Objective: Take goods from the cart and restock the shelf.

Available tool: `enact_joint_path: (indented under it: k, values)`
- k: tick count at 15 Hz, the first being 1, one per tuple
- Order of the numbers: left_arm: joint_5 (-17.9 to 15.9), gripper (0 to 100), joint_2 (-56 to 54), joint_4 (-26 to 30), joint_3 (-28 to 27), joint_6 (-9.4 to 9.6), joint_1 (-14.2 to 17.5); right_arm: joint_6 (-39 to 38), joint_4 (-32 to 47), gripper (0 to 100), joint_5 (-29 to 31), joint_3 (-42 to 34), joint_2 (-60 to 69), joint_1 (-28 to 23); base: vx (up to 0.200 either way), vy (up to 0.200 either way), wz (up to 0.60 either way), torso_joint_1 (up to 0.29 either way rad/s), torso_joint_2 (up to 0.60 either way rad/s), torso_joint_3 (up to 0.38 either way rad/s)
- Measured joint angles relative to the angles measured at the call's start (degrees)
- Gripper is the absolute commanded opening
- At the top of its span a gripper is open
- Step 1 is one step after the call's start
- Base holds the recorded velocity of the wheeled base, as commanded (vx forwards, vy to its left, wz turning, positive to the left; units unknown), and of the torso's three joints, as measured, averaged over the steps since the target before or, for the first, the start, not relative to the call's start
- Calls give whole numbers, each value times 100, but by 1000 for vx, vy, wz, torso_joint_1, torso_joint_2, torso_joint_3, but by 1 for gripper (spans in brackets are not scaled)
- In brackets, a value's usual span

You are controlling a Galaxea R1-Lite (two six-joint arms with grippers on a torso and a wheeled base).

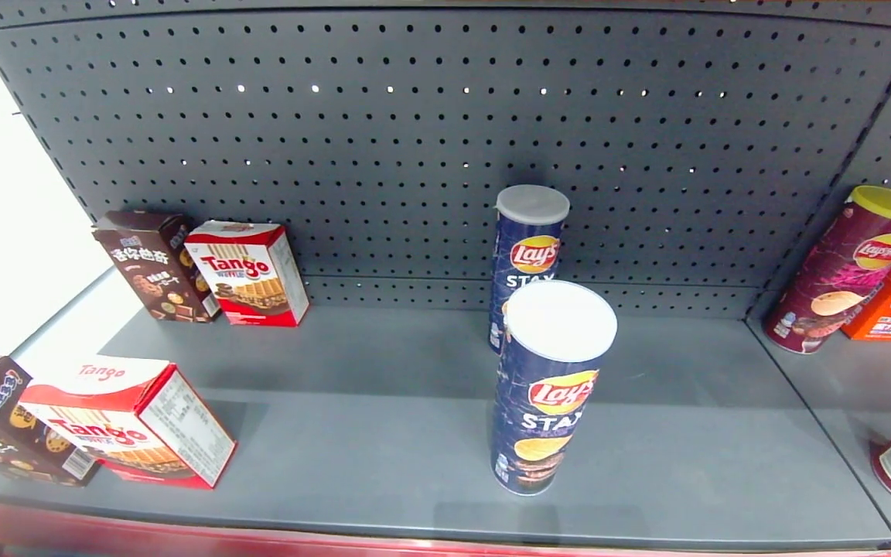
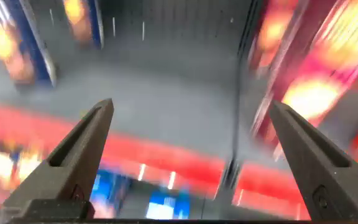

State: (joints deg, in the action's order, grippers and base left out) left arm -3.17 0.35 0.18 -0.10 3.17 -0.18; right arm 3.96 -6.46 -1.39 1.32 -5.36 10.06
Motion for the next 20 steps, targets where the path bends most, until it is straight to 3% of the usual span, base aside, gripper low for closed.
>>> enact_joint_path:
  k: [5, 7, 20]
  values:
    - [28, 100, 0, -9, 7, 27, 0, -118, 681, 100, 20, -121, 24, -6, 0, 0, 0, 0, 0, 0]
    - [38, 100, 0, -7, 10, 30, 0, -401, 670, 100, 35, -121, 24, -6, 0, 0, 0, 0, 0, 0]
    - [38, 100, 0, -2, 0, -35, 2, -414, 670, 100, 28, -127, 20, -6, 0, 0, 0, 0, 0, 0]
